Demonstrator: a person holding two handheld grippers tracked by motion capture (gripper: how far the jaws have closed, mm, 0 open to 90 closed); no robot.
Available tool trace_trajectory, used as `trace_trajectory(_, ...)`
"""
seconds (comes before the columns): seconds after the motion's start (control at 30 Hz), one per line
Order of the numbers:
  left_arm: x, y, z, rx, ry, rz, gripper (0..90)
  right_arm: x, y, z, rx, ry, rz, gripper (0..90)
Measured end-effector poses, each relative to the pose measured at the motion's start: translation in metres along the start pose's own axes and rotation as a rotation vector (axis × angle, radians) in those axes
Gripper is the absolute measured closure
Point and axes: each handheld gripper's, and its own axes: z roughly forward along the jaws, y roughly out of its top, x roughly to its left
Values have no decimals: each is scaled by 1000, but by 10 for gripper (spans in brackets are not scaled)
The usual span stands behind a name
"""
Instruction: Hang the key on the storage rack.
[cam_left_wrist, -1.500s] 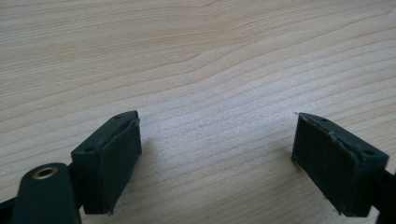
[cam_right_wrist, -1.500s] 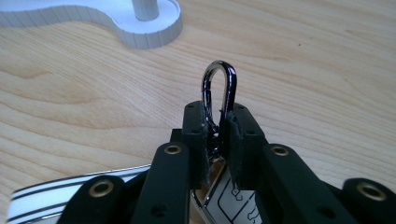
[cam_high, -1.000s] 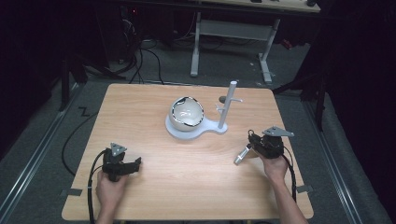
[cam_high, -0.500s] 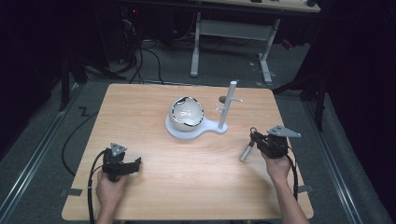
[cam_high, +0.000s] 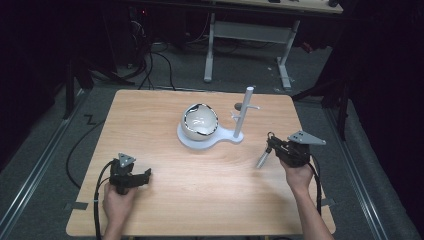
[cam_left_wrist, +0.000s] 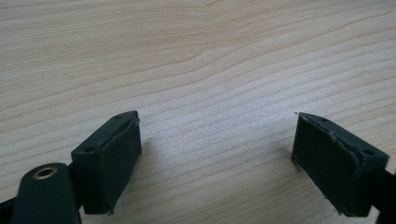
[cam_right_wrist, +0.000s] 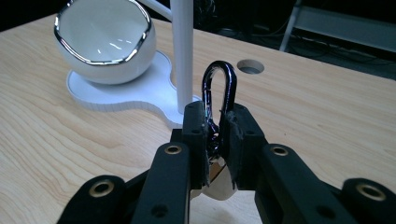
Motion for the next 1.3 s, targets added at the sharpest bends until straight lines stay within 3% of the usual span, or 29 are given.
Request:
trace_trajectory(0.87,0,0,0,0,0,0,160,7,43,-9,-67,39,-51,789)
trace_trajectory(1.1,0,0,0,0,0,-1,160,10,57,-8,-74,68,-73,789)
trace_trajectory(1.3,0,0,0,-1,0,-1,160,8,70,-2,-69,109,-51,789)
